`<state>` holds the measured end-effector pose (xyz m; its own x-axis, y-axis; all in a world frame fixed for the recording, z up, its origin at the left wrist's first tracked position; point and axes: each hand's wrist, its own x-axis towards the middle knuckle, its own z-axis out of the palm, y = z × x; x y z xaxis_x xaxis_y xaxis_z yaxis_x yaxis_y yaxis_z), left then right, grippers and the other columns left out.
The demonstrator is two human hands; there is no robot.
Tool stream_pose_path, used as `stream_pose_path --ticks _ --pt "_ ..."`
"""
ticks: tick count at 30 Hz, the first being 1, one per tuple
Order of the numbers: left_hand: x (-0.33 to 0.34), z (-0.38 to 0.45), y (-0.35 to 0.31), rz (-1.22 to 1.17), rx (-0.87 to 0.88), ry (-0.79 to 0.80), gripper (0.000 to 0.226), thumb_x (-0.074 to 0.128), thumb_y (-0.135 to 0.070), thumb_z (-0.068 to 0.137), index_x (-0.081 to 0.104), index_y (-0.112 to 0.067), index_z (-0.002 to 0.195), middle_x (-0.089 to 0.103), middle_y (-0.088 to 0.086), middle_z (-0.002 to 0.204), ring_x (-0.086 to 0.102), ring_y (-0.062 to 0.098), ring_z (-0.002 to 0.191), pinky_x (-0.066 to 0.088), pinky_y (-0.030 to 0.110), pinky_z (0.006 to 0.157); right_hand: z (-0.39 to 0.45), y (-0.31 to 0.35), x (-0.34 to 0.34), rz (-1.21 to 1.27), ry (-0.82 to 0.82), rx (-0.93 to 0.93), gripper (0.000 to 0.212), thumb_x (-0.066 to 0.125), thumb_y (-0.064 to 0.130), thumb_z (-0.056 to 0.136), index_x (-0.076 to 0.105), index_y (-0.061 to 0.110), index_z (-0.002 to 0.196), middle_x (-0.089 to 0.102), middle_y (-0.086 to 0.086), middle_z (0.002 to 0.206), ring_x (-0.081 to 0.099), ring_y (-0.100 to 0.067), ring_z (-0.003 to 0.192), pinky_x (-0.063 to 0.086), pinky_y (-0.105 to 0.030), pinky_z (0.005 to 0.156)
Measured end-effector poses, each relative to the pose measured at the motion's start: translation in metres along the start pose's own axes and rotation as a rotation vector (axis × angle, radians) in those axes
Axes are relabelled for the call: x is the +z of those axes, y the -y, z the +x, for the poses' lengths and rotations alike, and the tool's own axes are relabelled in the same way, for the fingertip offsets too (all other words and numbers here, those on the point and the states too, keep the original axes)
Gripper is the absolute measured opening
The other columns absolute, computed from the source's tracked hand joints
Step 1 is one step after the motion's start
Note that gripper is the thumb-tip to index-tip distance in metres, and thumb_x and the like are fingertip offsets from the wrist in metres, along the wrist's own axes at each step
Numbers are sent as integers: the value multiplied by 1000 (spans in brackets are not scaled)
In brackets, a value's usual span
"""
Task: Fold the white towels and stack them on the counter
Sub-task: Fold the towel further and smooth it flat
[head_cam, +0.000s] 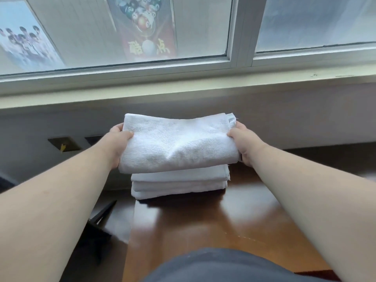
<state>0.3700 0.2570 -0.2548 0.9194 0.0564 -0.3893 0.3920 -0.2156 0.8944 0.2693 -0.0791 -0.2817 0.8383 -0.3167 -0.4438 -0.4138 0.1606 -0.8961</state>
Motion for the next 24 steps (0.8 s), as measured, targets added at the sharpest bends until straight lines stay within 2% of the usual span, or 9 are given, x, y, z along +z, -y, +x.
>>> stream_pose_path --ticks 2,5,10,13,15,18,20,22,24 --pt "3 13 9 7 -25 9 44 52 -24 95 42 -37 136 63 0 114 68 26 94 57 41 66 8 -10 3 -10 -14 32 47 40 14 83 60 53 98 71 10 94 67 -13 66 54 -31 58" --pt "11 31 23 6 -45 23 40 53 -23 95 45 -39 130 65 -1 110 69 24 93 56 37 61 20 -21 4 -33 -52 47 47 41 14 82 58 50 107 69 2 102 64 -20 73 52 -33 59" --pt "18 52 39 16 -47 39 46 52 -20 95 42 -32 138 64 1 111 67 24 93 54 35 62 36 -34 6 -75 -73 101 49 43 16 82 57 51 113 70 2 106 66 -22 77 53 -37 63" --pt "21 67 43 30 -1 31 52 52 -18 96 38 -25 145 60 5 121 63 22 95 50 34 68 45 -36 8 -99 -72 118 55 44 15 86 49 53 126 67 7 113 69 -22 89 58 -40 66" --pt "22 73 47 61 5 24 55 53 -20 97 35 -22 148 59 6 120 62 19 92 49 32 66 48 -38 9 -127 -70 128 58 47 16 89 43 52 135 65 7 119 70 -21 89 59 -39 61" --pt "24 81 59 106 -7 -10 59 57 -22 95 33 -20 150 59 6 118 62 15 85 51 31 67 50 -48 9 -231 -77 153 68 52 20 93 26 39 153 57 3 132 67 -20 90 58 -35 60" --pt "23 83 70 149 -42 -31 62 59 -26 95 33 -20 150 60 5 117 63 17 84 53 33 74 53 -55 7 -292 -97 141 66 57 23 93 30 32 152 61 2 125 65 -19 95 58 -34 68" --pt "23 85 77 181 -110 -12 61 59 -30 95 35 -17 149 61 5 115 65 24 87 55 37 79 56 -57 7 -272 -107 135 58 60 24 93 39 31 147 63 9 107 66 -17 92 56 -30 61" --pt "24 86 79 212 -157 -20 60 56 -33 95 36 -14 148 61 12 122 65 34 97 53 47 91 58 -55 9 -233 -103 128 55 62 25 92 43 30 143 65 7 108 68 -20 94 59 -35 64"
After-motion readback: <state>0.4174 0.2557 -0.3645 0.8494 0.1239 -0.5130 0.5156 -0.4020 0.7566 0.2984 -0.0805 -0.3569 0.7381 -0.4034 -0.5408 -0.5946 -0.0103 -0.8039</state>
